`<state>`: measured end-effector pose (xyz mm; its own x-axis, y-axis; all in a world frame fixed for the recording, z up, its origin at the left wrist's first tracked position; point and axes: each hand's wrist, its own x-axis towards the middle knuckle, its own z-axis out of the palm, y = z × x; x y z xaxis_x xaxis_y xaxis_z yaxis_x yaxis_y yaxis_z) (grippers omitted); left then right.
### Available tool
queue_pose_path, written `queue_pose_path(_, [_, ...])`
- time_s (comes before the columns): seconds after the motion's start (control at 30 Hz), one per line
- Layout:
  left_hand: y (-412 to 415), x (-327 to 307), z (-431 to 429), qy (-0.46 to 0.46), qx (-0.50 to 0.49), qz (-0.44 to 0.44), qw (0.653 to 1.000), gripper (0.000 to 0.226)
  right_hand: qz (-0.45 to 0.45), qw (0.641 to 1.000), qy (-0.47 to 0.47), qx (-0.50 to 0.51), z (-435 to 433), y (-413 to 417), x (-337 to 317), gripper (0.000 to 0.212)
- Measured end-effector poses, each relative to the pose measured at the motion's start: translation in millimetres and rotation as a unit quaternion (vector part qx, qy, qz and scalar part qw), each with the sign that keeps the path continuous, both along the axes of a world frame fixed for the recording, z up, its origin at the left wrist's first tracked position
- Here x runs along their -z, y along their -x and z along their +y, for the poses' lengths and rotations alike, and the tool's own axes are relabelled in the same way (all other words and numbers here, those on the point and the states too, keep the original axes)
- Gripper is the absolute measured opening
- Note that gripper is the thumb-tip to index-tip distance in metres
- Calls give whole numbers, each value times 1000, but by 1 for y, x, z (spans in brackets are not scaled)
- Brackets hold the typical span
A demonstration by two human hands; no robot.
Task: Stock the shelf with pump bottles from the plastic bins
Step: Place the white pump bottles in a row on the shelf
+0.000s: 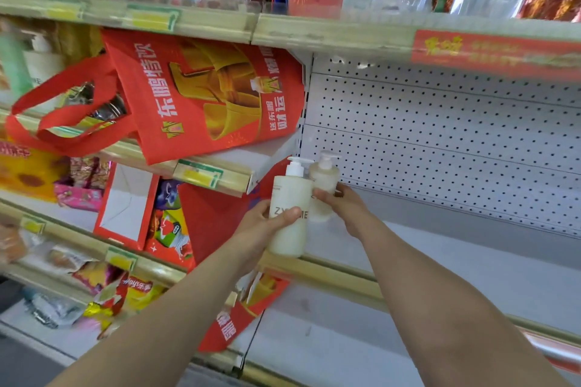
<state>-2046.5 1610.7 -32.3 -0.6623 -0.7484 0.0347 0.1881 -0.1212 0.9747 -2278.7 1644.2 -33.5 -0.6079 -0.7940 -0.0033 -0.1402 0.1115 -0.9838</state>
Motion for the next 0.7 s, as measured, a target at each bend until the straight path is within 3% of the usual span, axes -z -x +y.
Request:
queue_pose_path(0.1, [10, -5, 4, 3, 16, 4, 1000, 72, -11, 998, 16, 59, 16, 2, -7, 92])
queue_pose_path(0.17, [19, -8, 9, 10, 35, 12, 999, 71, -11, 996, 46, 80, 30, -1, -16, 80])
queue_pose_path(0.27, [35, -11, 18, 15, 68, 5, 998, 64, -56, 995, 84, 25, 52, -10, -29, 54])
queue_pose_path(0.37, [51, -17, 27, 20, 98, -4, 995, 70, -75, 992, 84, -60, 74, -19, -40, 60])
queue_pose_path(0.47, [65, -19, 35, 29, 113, -9, 993, 67, -42, 994, 59, -79, 93, -22, -43, 62])
queue_pose_path(0.7, [87, -20, 46, 52, 145, -34, 988, 51, 16, 999, 41, 6, 113, -17, -52, 46])
